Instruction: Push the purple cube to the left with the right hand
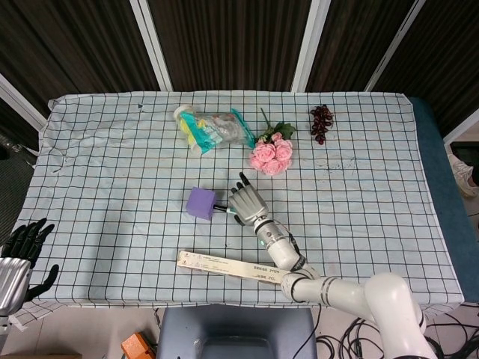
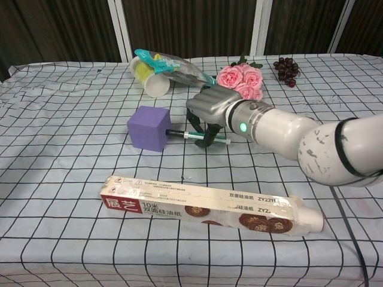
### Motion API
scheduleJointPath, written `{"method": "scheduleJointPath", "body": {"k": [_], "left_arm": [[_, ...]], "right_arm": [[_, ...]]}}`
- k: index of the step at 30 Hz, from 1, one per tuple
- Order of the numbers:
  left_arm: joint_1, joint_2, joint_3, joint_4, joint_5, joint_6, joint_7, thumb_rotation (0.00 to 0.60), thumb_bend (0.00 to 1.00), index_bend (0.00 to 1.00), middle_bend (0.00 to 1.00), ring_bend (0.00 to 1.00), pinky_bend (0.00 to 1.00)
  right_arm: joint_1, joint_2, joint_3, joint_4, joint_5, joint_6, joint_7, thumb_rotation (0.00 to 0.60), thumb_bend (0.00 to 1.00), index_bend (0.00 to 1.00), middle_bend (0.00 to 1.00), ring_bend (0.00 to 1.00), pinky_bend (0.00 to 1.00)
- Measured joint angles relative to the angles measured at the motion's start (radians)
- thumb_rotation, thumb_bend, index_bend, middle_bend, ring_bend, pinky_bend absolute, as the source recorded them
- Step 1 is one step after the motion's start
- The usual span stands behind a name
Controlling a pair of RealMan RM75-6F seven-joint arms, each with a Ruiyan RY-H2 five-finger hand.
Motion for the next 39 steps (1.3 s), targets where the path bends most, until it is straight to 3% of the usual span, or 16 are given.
{"method": "scheduleJointPath", "body": {"k": [6, 14, 19, 24, 27, 29, 31, 32, 39], "left_arm": [[0.008, 0.002, 0.000, 0.000, 0.002, 0.014, -0.006, 0.600, 0.42, 0.00, 0.00, 0.00, 0.07], [0.007, -0.004, 0.000, -0.008, 0.004, 0.006, 0.019, 0.600, 0.42, 0.00, 0.00, 0.00, 0.07], [-0.002, -0.011, 0.000, -0.017, 0.003, -0.015, 0.045, 0.600, 0.42, 0.00, 0.00, 0.00, 0.07], [-0.012, -0.013, -0.003, -0.022, -0.006, -0.037, 0.053, 0.600, 0.42, 0.00, 0.00, 0.00, 0.07], [-0.018, -0.012, -0.006, -0.025, -0.016, -0.051, 0.053, 0.600, 0.42, 0.00, 0.00, 0.00, 0.07], [-0.021, -0.011, -0.007, -0.025, -0.019, -0.055, 0.052, 0.600, 0.42, 0.00, 0.00, 0.00, 0.07], [-0.021, -0.010, -0.007, -0.025, -0.021, -0.056, 0.049, 0.600, 0.42, 0.00, 0.00, 0.00, 0.07], [-0.021, -0.009, -0.007, -0.025, -0.022, -0.056, 0.048, 0.600, 0.42, 0.00, 0.00, 0.00, 0.07], [-0.018, -0.007, -0.004, -0.024, -0.015, -0.048, 0.044, 0.600, 0.42, 0.00, 0.00, 0.00, 0.07]], "right_arm": [[-0.053, 0.077, -0.054, -0.098, -0.047, 0.052, 0.015, 0.600, 0.54, 0.70, 0.45, 0.28, 0.17], [-0.251, 0.348, -0.230, -0.275, -0.226, 0.237, 0.101, 0.600, 0.54, 0.66, 0.45, 0.26, 0.16], [-0.328, 0.421, -0.282, -0.277, -0.277, 0.272, 0.205, 0.600, 0.54, 0.64, 0.44, 0.26, 0.15], [-0.342, 0.411, -0.296, -0.210, -0.282, 0.224, 0.234, 0.600, 0.54, 0.60, 0.40, 0.24, 0.11], [-0.343, 0.386, -0.298, -0.172, -0.277, 0.184, 0.232, 0.600, 0.54, 0.49, 0.36, 0.21, 0.07], [-0.345, 0.380, -0.296, -0.167, -0.264, 0.163, 0.227, 0.600, 0.54, 0.31, 0.29, 0.15, 0.02], [-0.349, 0.388, -0.293, -0.186, -0.233, 0.148, 0.212, 0.600, 0.53, 0.08, 0.16, 0.04, 0.00], [-0.351, 0.396, -0.291, -0.203, -0.215, 0.145, 0.200, 0.600, 0.54, 0.03, 0.12, 0.01, 0.00], [-0.417, 0.533, -0.279, -0.490, -0.158, 0.260, 0.149, 0.600, 0.48, 0.00, 0.00, 0.00, 0.00]]}}
